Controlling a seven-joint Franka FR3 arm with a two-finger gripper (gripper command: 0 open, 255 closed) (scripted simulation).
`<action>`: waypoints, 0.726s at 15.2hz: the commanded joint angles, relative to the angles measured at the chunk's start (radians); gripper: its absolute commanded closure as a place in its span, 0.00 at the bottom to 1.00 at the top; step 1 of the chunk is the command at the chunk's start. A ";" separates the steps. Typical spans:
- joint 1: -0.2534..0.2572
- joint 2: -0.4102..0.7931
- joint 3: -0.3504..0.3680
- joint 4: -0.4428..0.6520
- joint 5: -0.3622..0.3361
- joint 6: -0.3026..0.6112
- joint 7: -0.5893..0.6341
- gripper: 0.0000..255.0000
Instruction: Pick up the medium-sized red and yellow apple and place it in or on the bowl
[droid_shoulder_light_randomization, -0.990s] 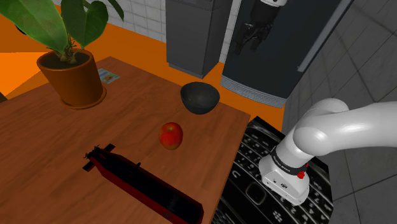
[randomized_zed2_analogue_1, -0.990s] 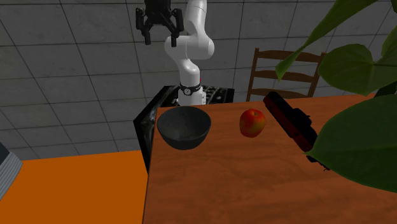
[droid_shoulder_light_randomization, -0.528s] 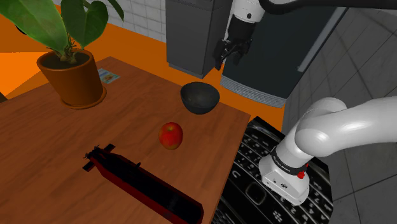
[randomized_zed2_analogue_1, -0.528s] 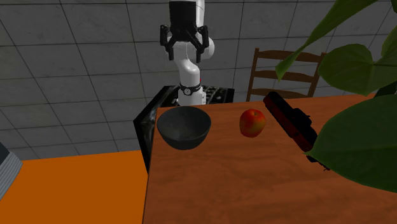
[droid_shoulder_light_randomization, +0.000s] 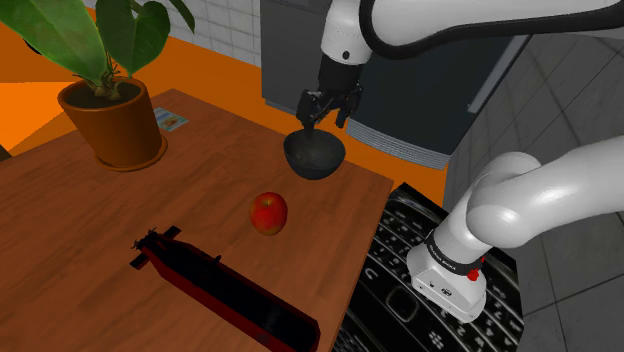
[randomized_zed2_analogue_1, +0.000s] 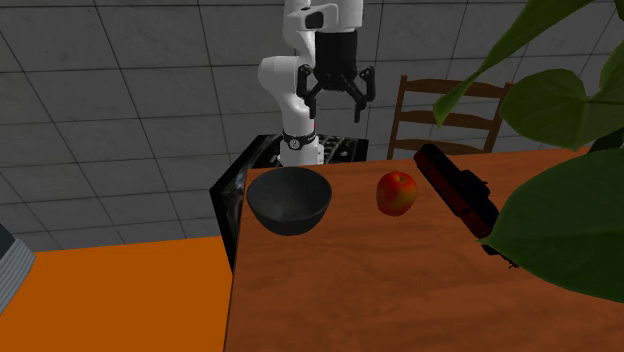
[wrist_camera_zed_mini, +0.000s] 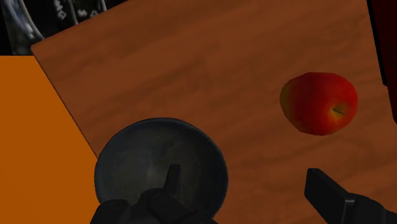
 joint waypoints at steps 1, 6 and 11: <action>0.015 0.042 0.042 0.004 0.021 0.034 0.043 0.00; 0.036 0.173 0.139 0.055 0.046 0.106 0.144 0.00; 0.049 0.327 0.234 0.131 0.034 0.174 0.257 0.00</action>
